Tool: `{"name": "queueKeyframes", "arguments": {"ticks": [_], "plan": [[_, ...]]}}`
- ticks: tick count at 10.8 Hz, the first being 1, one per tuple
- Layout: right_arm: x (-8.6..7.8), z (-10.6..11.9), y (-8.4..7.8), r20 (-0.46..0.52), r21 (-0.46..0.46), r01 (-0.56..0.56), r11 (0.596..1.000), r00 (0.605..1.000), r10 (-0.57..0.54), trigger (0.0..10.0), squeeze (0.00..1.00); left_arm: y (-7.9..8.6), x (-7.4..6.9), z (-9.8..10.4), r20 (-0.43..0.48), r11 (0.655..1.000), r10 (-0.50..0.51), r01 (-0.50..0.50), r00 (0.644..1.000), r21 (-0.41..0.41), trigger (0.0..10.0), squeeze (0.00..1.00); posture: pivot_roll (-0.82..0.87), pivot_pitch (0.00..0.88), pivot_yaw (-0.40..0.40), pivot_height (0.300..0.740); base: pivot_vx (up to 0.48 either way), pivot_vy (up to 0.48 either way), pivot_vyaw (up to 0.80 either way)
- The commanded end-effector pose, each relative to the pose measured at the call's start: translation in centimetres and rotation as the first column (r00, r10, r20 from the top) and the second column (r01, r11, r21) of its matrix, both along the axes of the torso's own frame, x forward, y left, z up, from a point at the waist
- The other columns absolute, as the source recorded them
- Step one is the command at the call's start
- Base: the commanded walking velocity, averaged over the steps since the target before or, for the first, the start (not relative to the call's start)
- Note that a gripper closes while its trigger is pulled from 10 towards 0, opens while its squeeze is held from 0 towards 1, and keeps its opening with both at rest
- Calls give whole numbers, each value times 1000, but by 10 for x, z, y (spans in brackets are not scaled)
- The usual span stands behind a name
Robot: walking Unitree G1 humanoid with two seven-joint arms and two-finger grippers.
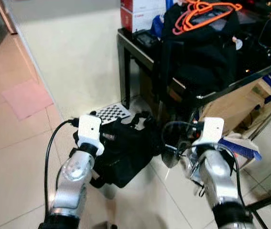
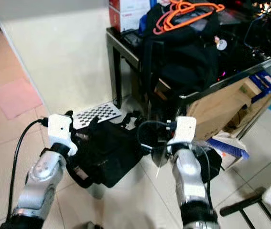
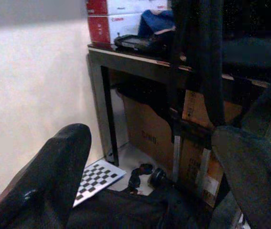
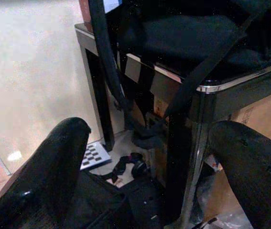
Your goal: Hang hanger
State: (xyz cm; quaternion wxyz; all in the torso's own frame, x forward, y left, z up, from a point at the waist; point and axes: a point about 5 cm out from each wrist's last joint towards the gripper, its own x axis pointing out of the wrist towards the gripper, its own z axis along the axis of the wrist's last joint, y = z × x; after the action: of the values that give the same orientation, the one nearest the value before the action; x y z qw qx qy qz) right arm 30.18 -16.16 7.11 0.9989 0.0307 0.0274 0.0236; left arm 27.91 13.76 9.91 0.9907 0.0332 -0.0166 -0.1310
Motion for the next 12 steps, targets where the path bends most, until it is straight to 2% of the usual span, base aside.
{"name": "queueKeyframes", "arguments": {"ticks": [1,3,7,10,12], "plan": [[-1,-4,-1,-23,2,-5,1000,1000,5,10000,0,-7,-1,-1,1,999,-43,42,999,18,10000,0,22,0,38,677,0,-446,-456],[2,-5,-4,-33,11,14,1000,999,-14,10000,0,-15,-1,1,16,996,-90,89,996,19,10000,0,19,0,43,677,0,-442,-525],[2,-8,-3,-37,-11,10,1000,999,-10,10000,0,-2,10,-10,-52,999,-41,43,998,28,10000,0,11,0,46,677,60,0,-539],[-10,-24,-9,-82,10,51,999,995,-50,10000,0,6,3,-25,-107,999,-51,49,993,-23,10000,0,-3,0,61,677,0,0,-563],[-11,-27,-8,-89,-2,59,998,994,-59,10000,0,7,7,-25,-99,998,-64,63,993,-14,10000,0,-11,0,70,677,0,0,-609]]}}
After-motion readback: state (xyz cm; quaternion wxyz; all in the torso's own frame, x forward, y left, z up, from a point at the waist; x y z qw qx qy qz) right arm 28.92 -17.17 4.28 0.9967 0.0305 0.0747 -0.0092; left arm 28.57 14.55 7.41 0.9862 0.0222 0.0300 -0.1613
